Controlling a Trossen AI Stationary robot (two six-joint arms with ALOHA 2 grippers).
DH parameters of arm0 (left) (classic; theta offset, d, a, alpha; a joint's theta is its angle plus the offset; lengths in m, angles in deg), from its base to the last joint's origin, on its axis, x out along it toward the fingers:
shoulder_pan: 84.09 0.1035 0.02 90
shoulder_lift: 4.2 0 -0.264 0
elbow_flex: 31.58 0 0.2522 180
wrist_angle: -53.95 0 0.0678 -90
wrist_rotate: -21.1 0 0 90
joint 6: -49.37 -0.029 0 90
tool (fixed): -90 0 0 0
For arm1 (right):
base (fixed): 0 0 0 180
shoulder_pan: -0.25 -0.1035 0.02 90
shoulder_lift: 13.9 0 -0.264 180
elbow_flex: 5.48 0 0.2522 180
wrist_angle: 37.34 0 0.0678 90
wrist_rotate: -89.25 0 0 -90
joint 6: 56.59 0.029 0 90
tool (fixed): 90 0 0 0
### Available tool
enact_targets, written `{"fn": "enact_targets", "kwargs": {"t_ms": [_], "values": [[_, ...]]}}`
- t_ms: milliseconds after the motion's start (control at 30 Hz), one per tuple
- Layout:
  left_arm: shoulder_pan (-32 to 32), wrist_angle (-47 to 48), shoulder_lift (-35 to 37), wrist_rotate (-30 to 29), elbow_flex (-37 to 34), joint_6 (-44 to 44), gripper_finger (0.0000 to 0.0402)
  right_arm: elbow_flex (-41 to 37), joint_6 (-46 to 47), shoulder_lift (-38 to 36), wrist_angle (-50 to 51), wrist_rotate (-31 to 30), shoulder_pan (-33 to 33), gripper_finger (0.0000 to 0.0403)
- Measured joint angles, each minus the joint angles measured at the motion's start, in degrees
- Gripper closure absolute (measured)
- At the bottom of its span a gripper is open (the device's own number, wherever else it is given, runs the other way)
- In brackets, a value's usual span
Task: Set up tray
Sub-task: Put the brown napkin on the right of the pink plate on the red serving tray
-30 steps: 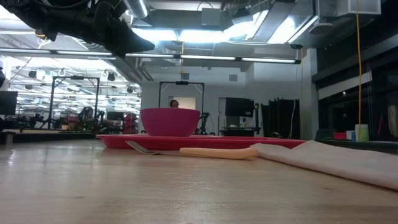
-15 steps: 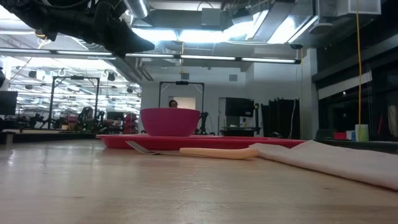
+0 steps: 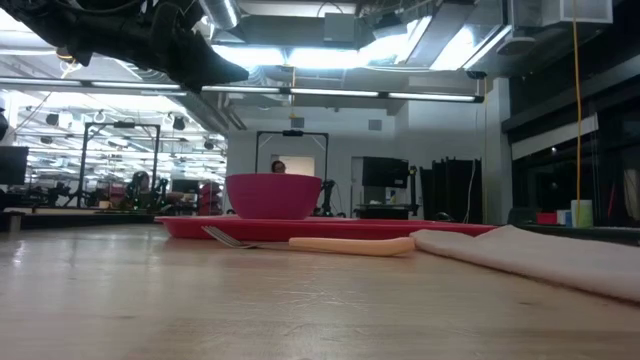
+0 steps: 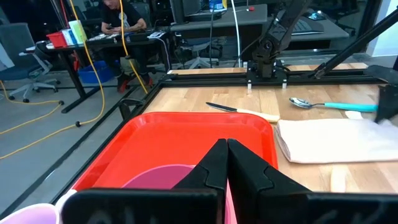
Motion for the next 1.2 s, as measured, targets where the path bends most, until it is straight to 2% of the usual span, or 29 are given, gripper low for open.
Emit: {"fn": "enact_targets", "kwargs": {"t_ms": [67, 233, 467, 600, 767, 1067, 1200], "values": [[-0.01, 0.00, 0.00, 0.01, 0.01, -0.07, 0.0397, 2.99, 1.64, 0.32, 6.57, 0.96, 0.55, 0.0386], [-0.01, -0.25, -0.01, 0.29, 0.01, -0.09, 0.0394, 12.06, 4.63, -0.47, 17.20, -1.04, 1.71, 0.0386], [-0.01, -0.62, 0.00, 0.29, 0.01, -0.09, 0.0395, 23.79, 5.82, -5.34, 26.51, -13.12, 2.58, 0.0386], [-0.01, -0.66, -0.02, 0.38, 0.02, -0.11, 0.0393, 25.17, 2.98, -11.09, 26.59, -17.76, 4.59, 0.0387], [-0.01, -0.68, -0.02, 0.38, 0.02, -0.11, 0.0397, 24.63, -1.00, -16.05, 26.60, -18.00, 9.26, 0.0387], [-0.01, -0.66, -0.01, 0.38, 0.02, -0.11, 0.0394, 24.66, -13.55, -22.83, 26.69, -21.50, 16.97, 0.0387], [-0.01, -0.66, -0.02, 0.38, 0.02, -0.11, 0.0396, 24.66, -15.53, -26.32, 26.68, -23.09, 20.38, 0.0387]]}}
